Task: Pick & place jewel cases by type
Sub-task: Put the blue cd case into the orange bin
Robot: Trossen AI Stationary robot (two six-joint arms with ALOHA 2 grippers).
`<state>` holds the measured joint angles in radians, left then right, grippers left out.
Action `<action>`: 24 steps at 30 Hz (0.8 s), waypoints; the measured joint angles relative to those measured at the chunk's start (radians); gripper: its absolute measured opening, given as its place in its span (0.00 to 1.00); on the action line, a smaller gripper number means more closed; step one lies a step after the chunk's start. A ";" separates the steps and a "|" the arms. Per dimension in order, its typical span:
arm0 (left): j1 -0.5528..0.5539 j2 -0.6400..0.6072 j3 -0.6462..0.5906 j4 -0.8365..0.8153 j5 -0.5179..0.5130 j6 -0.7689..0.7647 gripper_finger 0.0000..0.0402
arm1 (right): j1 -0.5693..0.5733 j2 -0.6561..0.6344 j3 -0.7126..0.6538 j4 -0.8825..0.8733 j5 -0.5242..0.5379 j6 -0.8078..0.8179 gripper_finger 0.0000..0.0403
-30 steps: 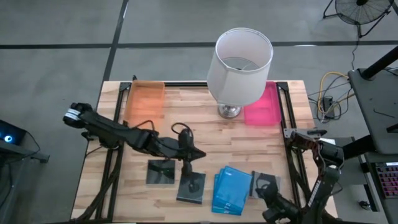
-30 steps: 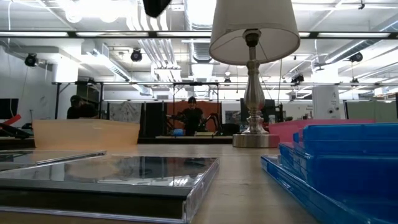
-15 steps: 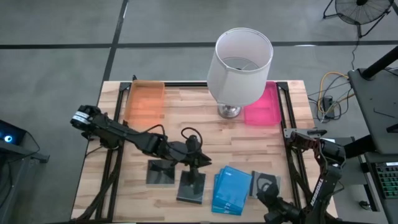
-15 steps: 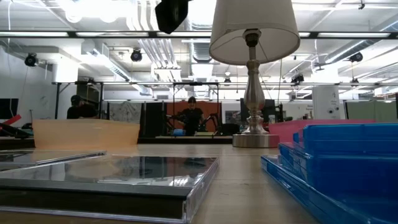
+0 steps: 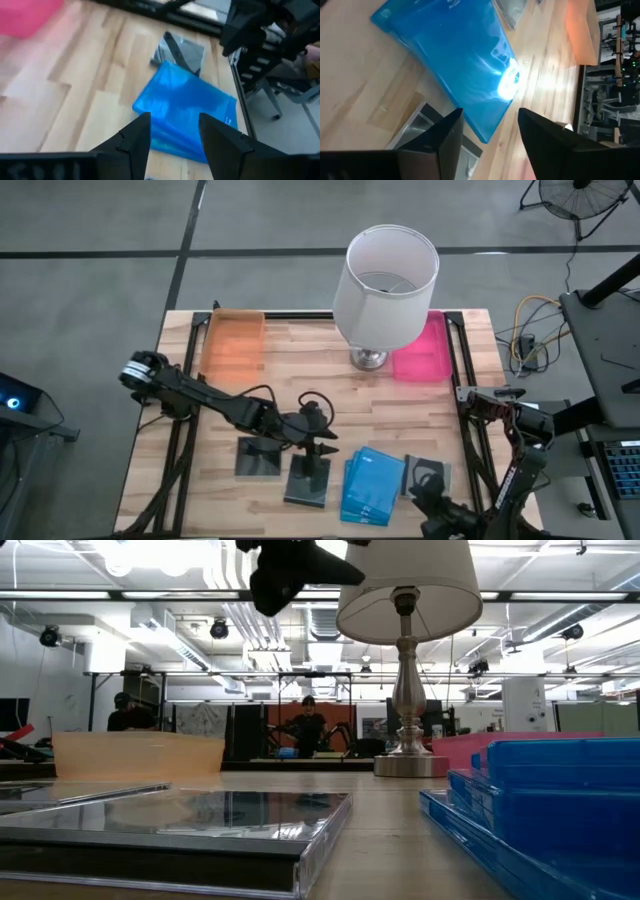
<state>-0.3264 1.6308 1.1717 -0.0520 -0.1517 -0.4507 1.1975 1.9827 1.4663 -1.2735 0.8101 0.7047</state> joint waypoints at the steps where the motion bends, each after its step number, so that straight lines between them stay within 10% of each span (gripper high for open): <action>1: 0.000 0.012 0.000 0.001 0.010 -0.002 0.37 | -0.001 0.000 -0.012 0.014 -0.001 -0.002 0.47; 24: 0.004 0.216 0.000 0.131 0.081 -0.092 0.37 | -0.028 0.000 -0.209 0.154 -0.035 -0.009 0.46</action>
<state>-0.3222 1.8465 1.1721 0.0790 -0.0709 -0.5431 1.1691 1.9827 1.2576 -1.1195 0.7751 0.6957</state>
